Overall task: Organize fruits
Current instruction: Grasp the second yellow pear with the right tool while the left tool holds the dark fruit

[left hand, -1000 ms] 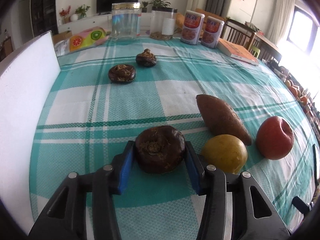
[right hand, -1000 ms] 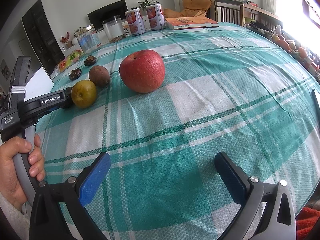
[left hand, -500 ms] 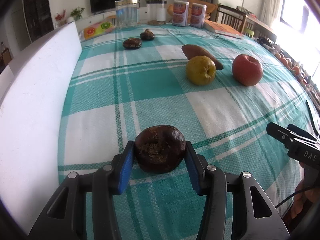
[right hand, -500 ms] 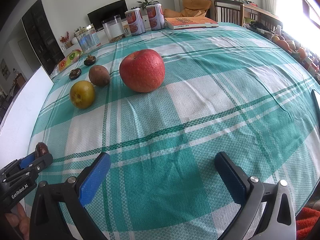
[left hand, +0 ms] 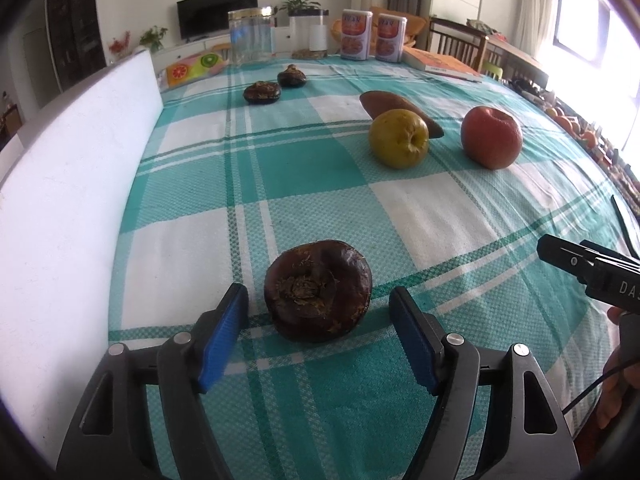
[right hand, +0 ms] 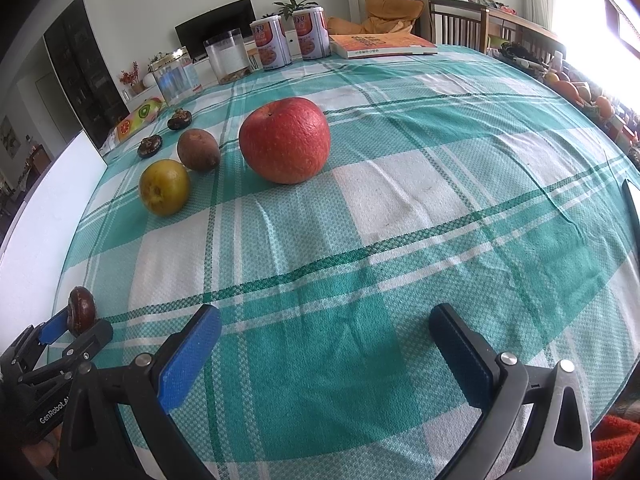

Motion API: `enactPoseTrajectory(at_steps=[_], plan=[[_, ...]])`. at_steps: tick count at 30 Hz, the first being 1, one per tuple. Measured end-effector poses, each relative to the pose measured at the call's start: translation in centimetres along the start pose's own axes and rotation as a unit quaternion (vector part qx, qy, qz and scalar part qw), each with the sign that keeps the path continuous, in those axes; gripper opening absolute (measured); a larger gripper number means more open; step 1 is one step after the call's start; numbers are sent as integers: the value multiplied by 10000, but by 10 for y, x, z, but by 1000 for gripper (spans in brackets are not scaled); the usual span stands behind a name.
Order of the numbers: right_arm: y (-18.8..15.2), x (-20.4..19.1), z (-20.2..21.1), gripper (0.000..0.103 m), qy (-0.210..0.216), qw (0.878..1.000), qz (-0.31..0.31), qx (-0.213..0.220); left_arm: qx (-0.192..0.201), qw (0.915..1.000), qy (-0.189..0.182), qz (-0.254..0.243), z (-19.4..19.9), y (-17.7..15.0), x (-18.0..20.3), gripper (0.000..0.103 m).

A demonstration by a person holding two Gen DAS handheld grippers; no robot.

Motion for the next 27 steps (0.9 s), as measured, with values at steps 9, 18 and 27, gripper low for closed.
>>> enactPoseTrajectory(at_steps=[9, 18, 27], plan=[[4, -20, 9, 103, 721, 9973, 91, 141, 146, 9985, -368, 367, 3, 2, -6, 75], [13, -63, -1, 102, 1370, 9897, 400, 86, 211, 9984, -229, 462, 3, 2, -11, 51], [56, -131, -52, 80, 1504, 9847, 774, -412, 227, 9978, -305, 536, 5, 2, -11, 50]])
Point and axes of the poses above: each gripper's, at about its wrist camera, not at the fingertips, and z roughly against the way its jaws point, x to its right, y to its top, the point moved 8 cm from there along -z, roughly the way its jaws point, and after that the axes turned 2 degrees about -z, right-handed, at the moved point
